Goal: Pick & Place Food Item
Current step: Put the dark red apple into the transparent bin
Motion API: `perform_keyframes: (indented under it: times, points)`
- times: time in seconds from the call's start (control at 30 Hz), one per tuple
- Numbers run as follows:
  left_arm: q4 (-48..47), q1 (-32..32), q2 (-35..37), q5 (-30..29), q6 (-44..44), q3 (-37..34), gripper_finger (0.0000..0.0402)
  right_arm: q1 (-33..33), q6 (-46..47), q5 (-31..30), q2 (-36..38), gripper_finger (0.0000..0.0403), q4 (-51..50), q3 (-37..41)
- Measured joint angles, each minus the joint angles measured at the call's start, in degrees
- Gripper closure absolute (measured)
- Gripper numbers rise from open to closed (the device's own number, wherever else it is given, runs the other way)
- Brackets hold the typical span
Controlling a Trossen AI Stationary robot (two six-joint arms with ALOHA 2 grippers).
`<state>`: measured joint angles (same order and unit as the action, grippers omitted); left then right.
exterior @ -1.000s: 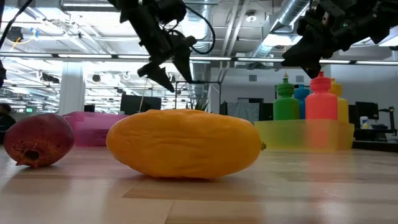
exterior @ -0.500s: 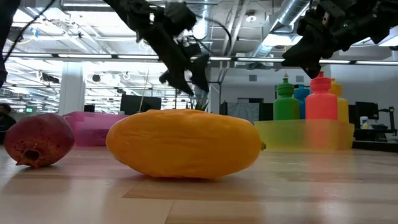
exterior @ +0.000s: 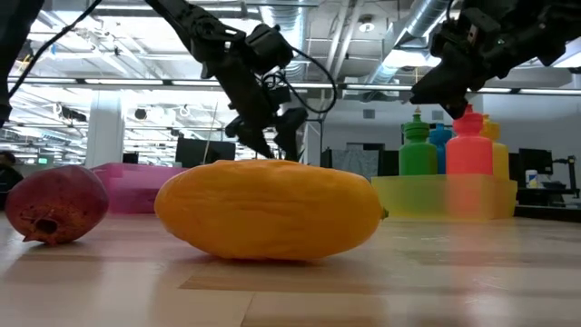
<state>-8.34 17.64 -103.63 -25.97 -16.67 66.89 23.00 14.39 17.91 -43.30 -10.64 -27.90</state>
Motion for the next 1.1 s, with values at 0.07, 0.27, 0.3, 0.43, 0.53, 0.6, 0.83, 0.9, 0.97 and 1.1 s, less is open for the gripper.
perform_keyframes:
  times: [0.07, 0.27, 0.3, 0.43, 0.53, 0.6, 0.83, 0.9, 0.97, 1.1]
  points:
    - [-0.15, -0.44, 0.01, -0.02, -1.67, -0.83, 0.0086, 0.05, 0.02, -0.02, -0.55, 0.0305, -0.11, 0.02]
    - [2.74, -1.74, 0.0, -0.25, -3.29, -4.73, 0.0086, 0.0, 0.07, 0.0, -0.58, 0.0305, -0.08, 0.02]
    - [3.84, -1.93, 0.0, -0.26, -3.31, -5.49, 0.0086, 0.0, 0.08, 0.0, -0.58, 0.0305, -0.08, 0.02]
    - [4.75, -2.28, 0.0, -1.59, -5.18, -7.65, 0.0086, 0.02, 0.11, 0.0, -0.56, 0.0305, -0.08, 0.02]
    - [4.8, -2.24, 0.0, -2.09, -5.9, -8.89, 0.0089, 0.02, 0.14, 0.0, -0.58, 0.0305, -0.08, 0.02]
    - [5.33, -2.24, 0.07, -2.17, -5.94, -9.53, 0.0098, 0.0, 0.16, 0.0, -0.58, 0.0305, -0.08, 0.02]
    - [5.97, -2.24, -0.2, -2.19, -6.6, -9.97, 0.0149, 0.0, 0.64, 0.0, -0.58, 0.0305, -0.08, 0.02]
    - [6.34, -2.24, -0.24, -2.19, -6.64, -10.03, 0.0164, 0.0, 0.64, 0.0, -0.58, 0.0305, -0.08, 0.02]
    - [6.34, -2.58, -0.17, -2.21, -7.4, -10.05, 0.0172, 0.0, 0.64, 0.0, -0.6, 0.0305, -0.08, 0.02]
    - [6.39, -3.28, -0.17, -2.23, -8.28, -10.08, 0.0173, 0.0, 0.64, 0.0, -0.6, 0.0305, -0.08, 0.04]
